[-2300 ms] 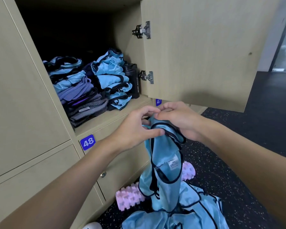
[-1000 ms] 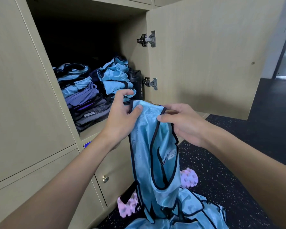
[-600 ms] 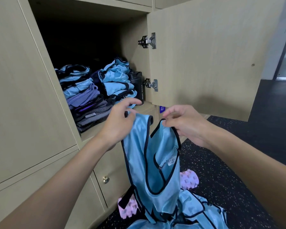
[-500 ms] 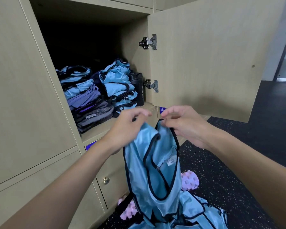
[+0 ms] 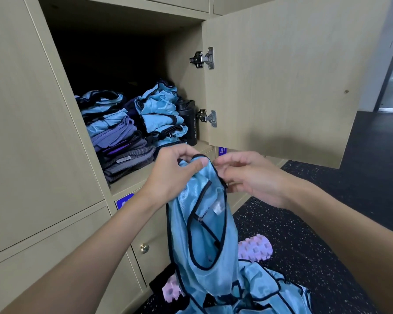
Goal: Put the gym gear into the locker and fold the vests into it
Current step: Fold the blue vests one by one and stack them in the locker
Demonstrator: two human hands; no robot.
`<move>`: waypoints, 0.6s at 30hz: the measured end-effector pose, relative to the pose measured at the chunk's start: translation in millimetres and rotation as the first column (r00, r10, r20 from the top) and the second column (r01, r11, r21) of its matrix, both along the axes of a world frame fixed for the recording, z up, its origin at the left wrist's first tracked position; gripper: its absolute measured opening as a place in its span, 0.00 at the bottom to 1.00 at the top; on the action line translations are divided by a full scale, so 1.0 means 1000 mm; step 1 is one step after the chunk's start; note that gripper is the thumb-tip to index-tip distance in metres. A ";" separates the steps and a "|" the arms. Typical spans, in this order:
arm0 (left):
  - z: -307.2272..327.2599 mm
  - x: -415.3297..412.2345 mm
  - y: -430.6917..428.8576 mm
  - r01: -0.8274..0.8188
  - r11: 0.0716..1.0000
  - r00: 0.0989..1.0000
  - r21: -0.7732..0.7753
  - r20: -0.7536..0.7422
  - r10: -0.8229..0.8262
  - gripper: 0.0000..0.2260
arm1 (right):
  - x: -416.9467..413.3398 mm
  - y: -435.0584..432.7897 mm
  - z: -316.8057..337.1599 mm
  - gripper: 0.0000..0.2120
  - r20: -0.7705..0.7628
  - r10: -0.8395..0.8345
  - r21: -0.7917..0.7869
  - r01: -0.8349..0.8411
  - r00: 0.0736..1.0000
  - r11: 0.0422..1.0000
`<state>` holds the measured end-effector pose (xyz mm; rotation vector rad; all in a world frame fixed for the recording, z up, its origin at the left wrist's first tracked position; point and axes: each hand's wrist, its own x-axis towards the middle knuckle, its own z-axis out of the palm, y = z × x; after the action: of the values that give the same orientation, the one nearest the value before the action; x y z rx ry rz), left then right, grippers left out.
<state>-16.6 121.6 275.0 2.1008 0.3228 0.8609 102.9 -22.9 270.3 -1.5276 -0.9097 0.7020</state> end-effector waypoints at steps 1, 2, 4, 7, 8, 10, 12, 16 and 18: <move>0.002 -0.001 0.002 -0.024 1.000 0.999 0.001 0.023 0.024 0.04 | 0.000 -0.001 -0.002 0.10 0.074 0.032 -0.054 -0.028 0.997 0.998; 0.003 -0.002 0.004 -0.047 0.999 0.998 -0.001 0.036 0.047 0.05 | 0.000 -0.001 -0.004 0.08 0.138 0.046 -0.088 -0.034 0.989 0.996; 0.002 -0.003 0.008 -0.097 0.995 0.995 0.000 0.031 0.097 0.06 | -0.001 -0.001 -0.005 0.05 0.204 0.012 -0.081 0.005 0.979 0.997; 0.002 -0.006 0.007 -0.075 0.997 0.994 -0.007 -0.080 0.074 0.06 | -0.002 0.000 -0.003 0.08 0.244 -0.076 -0.006 0.080 0.967 0.997; 0.002 -0.007 0.005 -0.027 1.000 0.990 -0.001 -0.140 0.027 0.10 | -0.003 0.000 -0.002 0.09 0.254 -0.097 0.016 0.096 0.962 0.995; 0.001 -0.008 -0.001 0.088 0.996 0.966 -0.022 -0.243 -0.091 0.17 | -0.005 0.001 -0.001 0.11 0.266 -0.129 0.046 0.121 0.955 0.992; -0.002 -0.007 -0.006 0.148 0.989 0.949 -0.018 -0.278 -0.147 0.16 | -0.007 0.002 -0.001 0.12 0.264 -0.150 0.064 0.137 0.953 0.988; -0.008 -0.002 -0.011 0.154 0.988 0.968 0.030 -0.204 -0.145 0.04 | -0.011 0.003 0.001 0.10 0.250 -0.154 0.068 0.142 0.956 0.988; -0.008 -0.003 -0.011 0.161 0.986 0.974 0.041 -0.169 -0.152 0.05 | -0.010 0.003 0.000 0.09 0.221 -0.150 0.081 0.135 0.964 0.988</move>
<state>-19.1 110.8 267.2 2.2205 0.2186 0.6107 93.2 -19.5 270.7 -1.6190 -0.9700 0.3959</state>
